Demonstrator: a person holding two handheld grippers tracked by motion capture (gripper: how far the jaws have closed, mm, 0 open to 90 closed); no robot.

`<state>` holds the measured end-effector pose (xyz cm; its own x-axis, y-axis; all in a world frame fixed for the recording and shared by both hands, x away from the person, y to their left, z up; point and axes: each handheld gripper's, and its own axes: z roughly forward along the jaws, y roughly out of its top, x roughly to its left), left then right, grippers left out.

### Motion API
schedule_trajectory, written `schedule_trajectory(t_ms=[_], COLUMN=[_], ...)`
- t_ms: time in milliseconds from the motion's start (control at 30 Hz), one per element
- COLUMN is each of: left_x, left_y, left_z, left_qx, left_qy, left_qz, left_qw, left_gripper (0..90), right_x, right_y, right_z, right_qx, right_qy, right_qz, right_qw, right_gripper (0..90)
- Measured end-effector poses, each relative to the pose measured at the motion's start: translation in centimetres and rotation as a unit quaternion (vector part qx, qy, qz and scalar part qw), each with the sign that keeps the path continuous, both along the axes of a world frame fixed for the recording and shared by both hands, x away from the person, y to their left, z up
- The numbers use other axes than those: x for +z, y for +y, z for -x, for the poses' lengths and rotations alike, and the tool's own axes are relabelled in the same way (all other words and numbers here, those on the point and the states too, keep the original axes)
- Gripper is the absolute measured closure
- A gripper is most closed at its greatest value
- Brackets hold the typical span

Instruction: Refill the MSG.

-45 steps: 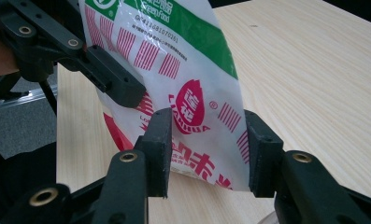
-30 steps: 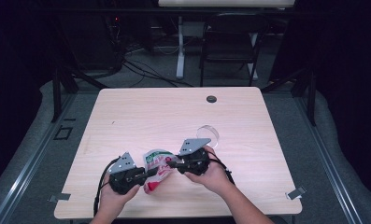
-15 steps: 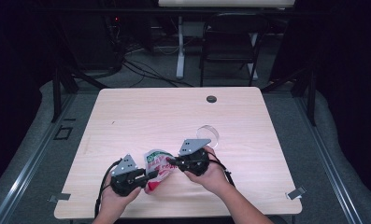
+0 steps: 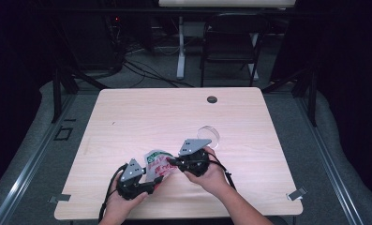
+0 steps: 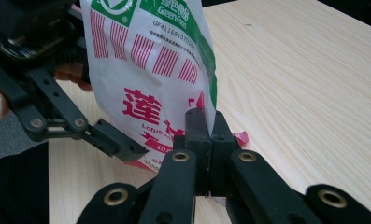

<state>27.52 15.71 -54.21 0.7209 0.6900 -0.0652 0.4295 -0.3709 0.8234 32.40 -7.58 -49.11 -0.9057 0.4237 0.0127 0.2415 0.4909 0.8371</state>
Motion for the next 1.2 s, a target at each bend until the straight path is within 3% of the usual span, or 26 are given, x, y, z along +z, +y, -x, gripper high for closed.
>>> schedule_trajectory(t_ms=[267, 433, 567, 767, 1000, 1133, 1200], left_x=[-0.8, -1.4, -1.8, -2.3, -2.8, -3.4, -3.5], left_y=[-0.3, 0.0, 0.2, -0.2, -0.4, -0.2, -0.3], left_z=[-0.2, -0.6, -0.8, -1.0, -1.3, -1.7, -1.8], left_qx=[0.012, 0.020, 0.034, 0.042, 0.055, 0.055, 0.054], left_qy=[0.007, 0.026, 0.042, 0.040, 0.046, 0.081, 0.081], left_qz=[-0.010, 0.004, 0.017, -0.009, -0.009, 0.007, 0.001], left_qw=[0.9998, 0.9995, 0.9984, 0.9983, 0.9974, 0.9951, 0.9953], left_gripper=[37.8, 38.9, 30.8, 26.8, 22.5, 21.5, 21.1], right_x=[-0.1, -0.2, -0.2, -0.3, -0.4, -0.4, -0.4], right_y=[-0.2, -0.3, -0.4, -0.4, -0.4, -0.6, -0.6], right_z=[0.0, 0.0, 0.0, 0.0, 0.1, 0.0, 0.0], right_qx=[0.001, 0.001, 0.001, 0.001, -0.001, -0.002, -0.001], right_qy=[0.004, 0.005, 0.006, 0.007, 0.007, 0.010, 0.012], right_qz=[-0.006, -0.006, -0.005, -0.008, -0.012, -0.013, -0.013], right_qw=[1.0000, 1.0000, 1.0000, 0.9999, 0.9999, 0.9999, 0.9998], right_gripper=[90.0, 90.0, 90.0, 90.0, 90.0, 90.0, 90.0])
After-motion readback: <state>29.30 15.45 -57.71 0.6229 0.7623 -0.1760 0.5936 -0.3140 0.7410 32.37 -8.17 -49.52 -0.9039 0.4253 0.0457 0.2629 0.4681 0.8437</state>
